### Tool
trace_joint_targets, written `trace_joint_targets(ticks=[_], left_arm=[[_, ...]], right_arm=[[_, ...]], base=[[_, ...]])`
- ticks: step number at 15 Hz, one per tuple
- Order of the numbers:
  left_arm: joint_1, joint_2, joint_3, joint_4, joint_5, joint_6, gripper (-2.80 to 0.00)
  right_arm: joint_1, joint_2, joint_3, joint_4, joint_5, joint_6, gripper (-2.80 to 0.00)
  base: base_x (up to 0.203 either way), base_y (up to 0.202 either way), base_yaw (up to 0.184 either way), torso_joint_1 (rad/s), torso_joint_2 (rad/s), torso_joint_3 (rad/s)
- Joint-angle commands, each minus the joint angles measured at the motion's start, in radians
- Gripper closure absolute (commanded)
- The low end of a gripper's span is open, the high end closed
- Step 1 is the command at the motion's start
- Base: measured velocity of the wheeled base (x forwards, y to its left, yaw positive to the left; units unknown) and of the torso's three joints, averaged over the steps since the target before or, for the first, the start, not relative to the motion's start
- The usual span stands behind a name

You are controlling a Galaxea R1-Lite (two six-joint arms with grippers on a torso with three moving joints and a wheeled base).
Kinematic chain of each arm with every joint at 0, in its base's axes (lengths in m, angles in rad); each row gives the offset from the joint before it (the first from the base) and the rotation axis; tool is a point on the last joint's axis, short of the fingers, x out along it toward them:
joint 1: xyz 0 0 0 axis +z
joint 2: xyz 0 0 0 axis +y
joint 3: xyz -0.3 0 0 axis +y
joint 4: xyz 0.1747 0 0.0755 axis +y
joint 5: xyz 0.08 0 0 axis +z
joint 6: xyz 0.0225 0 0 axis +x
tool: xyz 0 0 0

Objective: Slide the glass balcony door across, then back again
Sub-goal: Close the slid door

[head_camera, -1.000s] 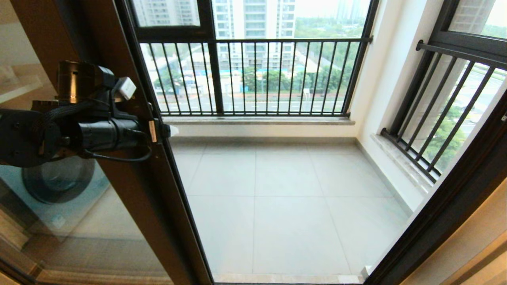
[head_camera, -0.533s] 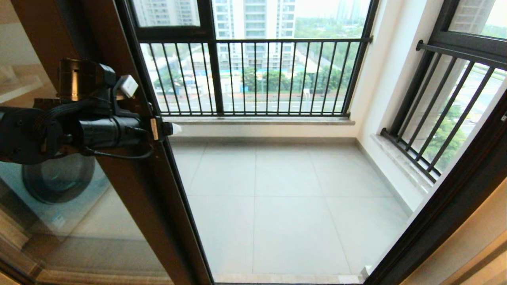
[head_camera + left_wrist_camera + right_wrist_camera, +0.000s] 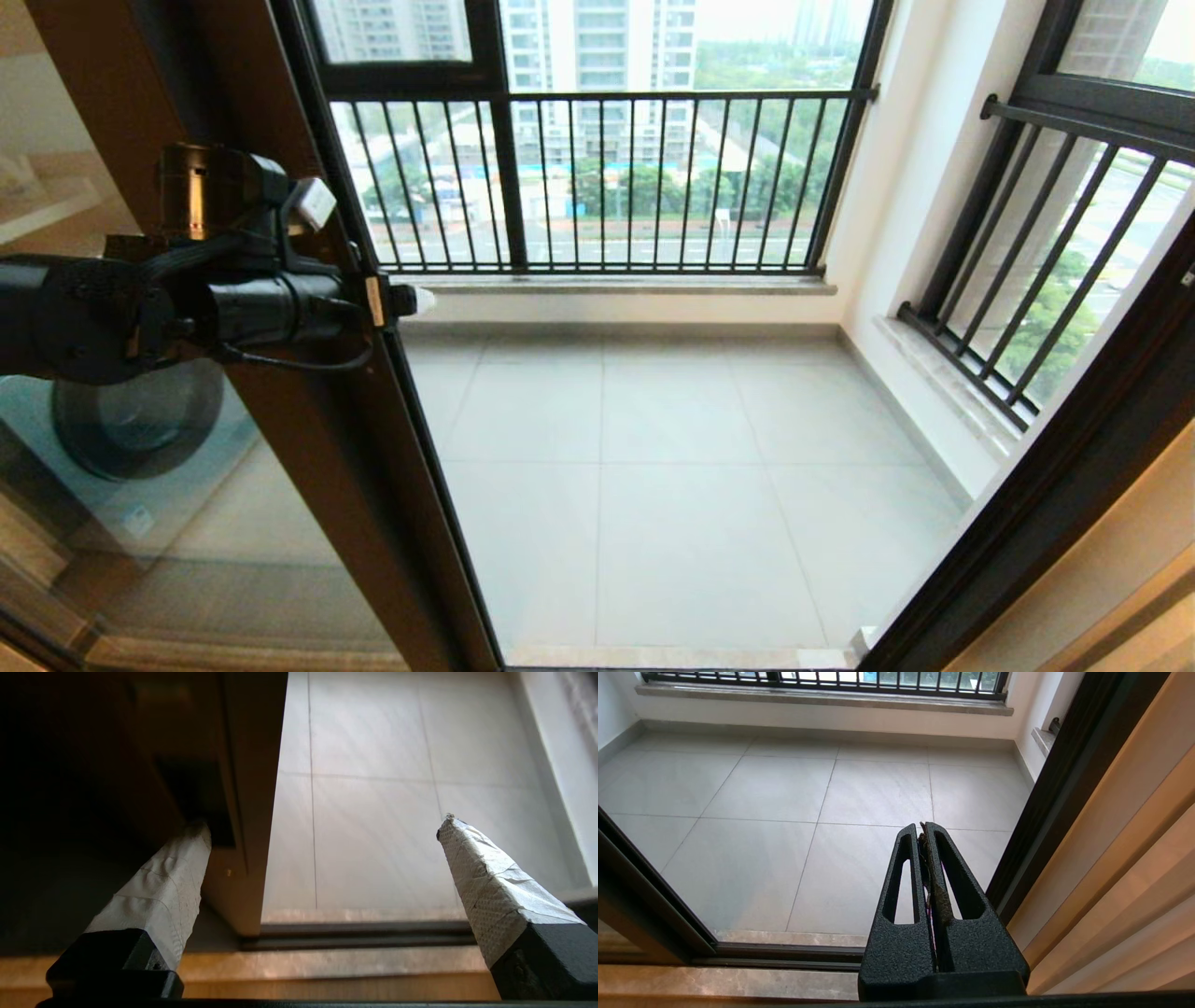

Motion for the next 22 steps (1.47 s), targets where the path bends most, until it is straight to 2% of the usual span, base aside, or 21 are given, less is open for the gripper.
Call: trace_joint_targets(ticks=[1,4,7,14,16,19,22], left_arm=[[0.000,0.027,0.002,-0.028,0.001,-0.001,-2.80],[0.000,0.047,-0.001,-0.038,-0.001,-0.001,-2.80],[-0.009,0.038,-0.003,-0.038,-0.053,-0.002,-2.80],[-0.055,0.054,-0.001,-0.041,-0.056,-0.004,-2.80],[-0.055,0.063,0.004,-0.075,-0.059,-0.005,-2.80],[-0.057,0.056,0.019,-0.085,-0.116,-0.006,-2.80],[-0.085,0.054,0.039,-0.085,-0.117,-0.007,-2.80]], right_arm=[[0.000,0.000,0.000,0.000,0.000,-0.001,0.00],[0.000,0.000,0.000,0.000,0.000,-0.001,0.00],[0.000,0.000,0.000,0.000,0.000,-0.002,0.00],[0.000,0.000,0.000,0.000,0.000,0.000,0.00],[0.000,0.000,0.000,0.000,0.000,-0.001,0.00],[0.000,0.000,0.000,0.000,0.000,-0.001,0.00],[0.000,0.000,0.000,0.000,0.000,-0.001,0.00]], base=[[0.000,0.000,0.000,0.000,0.00,0.000],[0.000,0.000,0.000,0.000,0.00,0.000],[0.000,0.000,0.000,0.000,0.00,0.000],[0.000,0.000,0.000,0.000,0.00,0.000],[0.000,0.000,0.000,0.000,0.00,0.000],[0.000,0.000,0.000,0.000,0.00,0.000],[0.000,0.000,0.000,0.000,0.00,0.000]])
